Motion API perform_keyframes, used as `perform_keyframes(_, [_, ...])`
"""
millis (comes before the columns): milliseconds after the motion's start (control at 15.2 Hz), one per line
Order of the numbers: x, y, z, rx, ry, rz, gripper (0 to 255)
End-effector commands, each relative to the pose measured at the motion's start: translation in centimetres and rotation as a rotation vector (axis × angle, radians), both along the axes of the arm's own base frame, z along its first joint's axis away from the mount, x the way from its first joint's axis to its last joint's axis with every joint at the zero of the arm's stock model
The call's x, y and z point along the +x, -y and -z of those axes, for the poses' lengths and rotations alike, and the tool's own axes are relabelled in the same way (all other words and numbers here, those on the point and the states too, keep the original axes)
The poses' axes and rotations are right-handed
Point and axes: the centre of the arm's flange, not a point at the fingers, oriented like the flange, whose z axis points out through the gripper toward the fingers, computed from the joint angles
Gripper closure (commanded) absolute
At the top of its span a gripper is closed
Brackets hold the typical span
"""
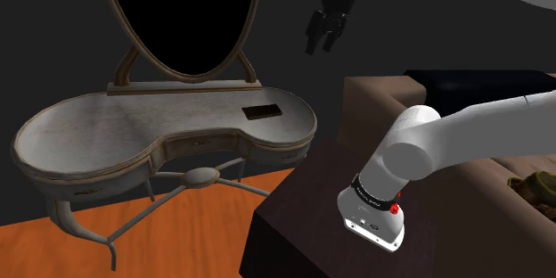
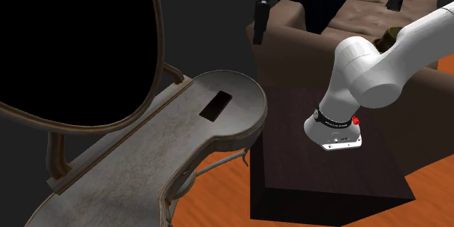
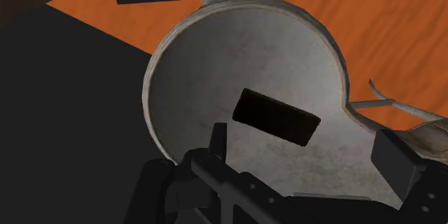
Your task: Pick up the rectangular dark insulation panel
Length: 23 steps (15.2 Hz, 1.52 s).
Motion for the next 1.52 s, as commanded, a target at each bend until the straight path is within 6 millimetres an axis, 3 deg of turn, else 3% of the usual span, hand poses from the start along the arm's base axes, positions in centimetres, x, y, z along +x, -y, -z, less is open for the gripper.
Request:
perform_keyframes(0, [0.0, 0.0, 0.0, 0.000, 0.000, 0.000, 0])
perform_keyframes(594, [6.4, -1.5, 10.2, -0.065, 0.003, -0.476, 0])
perform_keyframes(1254, [12.0, -5.5, 21.7, -0.138, 0.006, -1.004, 0])
perform_keyframes(1452, [12.1, -5.7, 23.1, -0.140, 0.006, -1.020, 0])
